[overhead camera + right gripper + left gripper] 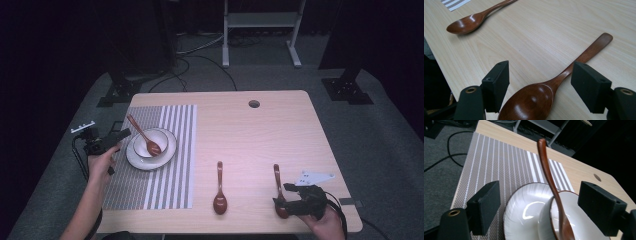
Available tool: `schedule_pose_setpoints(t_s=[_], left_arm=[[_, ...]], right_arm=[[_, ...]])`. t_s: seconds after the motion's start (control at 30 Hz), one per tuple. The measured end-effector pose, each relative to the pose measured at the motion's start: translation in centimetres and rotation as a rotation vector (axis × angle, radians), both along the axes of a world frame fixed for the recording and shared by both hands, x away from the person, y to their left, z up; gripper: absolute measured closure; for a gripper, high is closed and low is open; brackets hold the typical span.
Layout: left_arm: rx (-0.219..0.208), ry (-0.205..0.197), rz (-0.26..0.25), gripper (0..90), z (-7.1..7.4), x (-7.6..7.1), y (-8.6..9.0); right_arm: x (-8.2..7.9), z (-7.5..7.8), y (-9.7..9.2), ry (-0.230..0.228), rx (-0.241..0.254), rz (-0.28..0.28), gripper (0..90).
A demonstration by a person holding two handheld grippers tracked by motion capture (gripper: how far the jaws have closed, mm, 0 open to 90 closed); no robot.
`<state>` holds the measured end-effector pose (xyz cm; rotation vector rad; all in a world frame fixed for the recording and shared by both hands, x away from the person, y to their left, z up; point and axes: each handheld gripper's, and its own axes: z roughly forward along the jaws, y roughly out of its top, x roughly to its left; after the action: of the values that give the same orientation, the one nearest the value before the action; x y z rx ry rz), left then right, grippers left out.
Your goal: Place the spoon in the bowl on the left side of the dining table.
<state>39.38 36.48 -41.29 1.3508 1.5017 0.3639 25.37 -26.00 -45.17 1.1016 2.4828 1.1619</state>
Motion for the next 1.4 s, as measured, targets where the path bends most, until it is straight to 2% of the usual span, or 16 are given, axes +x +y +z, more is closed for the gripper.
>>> schedule_pose_setpoints(t_s=[0.03, 0.27, 0.33, 0.5, 0.7, 0.93, 1.03, 1.4], left_arm=[[-0.001, 0.000, -0.004, 14.1, 0.0, -0.1, -0.1], [0.012, -0.003, -0.034, 13.8, 0.1, -0.6, -0.3], [0.017, -0.004, -0.036, 10.3, 0.0, -0.8, -0.3], [0.021, 0.009, -0.043, 10.0, -0.5, -1.3, -0.5], [0.022, 0.004, -0.060, 9.6, -0.6, -1.8, -1.1], [0.056, -0.005, -0.099, 8.5, 0.1, -2.2, -2.4], [0.039, -0.017, -0.110, 8.5, 0.3, -2.3, -3.0], [0.065, -0.044, -0.180, 8.5, 1.3, -2.9, -4.9]], right_arm=[[0.0, 0.0, 0.0, 0.000, 0.000, -0.001, 29.5], [0.0, 0.1, -0.1, -0.003, -0.003, -0.004, 28.8], [0.0, 0.0, -0.1, -0.001, -0.003, -0.005, 28.6], [0.1, 0.0, -0.3, 0.000, 0.001, -0.005, 28.4], [0.2, -0.1, -0.8, 0.008, 0.012, -0.010, 27.9], [0.2, 0.0, -1.3, 0.009, 0.022, -0.022, 27.7], [0.1, 0.0, -1.7, 0.011, 0.026, -0.029, 27.1], [0.0, 0.1, -2.1, 0.010, 0.036, -0.048, 26.6]])
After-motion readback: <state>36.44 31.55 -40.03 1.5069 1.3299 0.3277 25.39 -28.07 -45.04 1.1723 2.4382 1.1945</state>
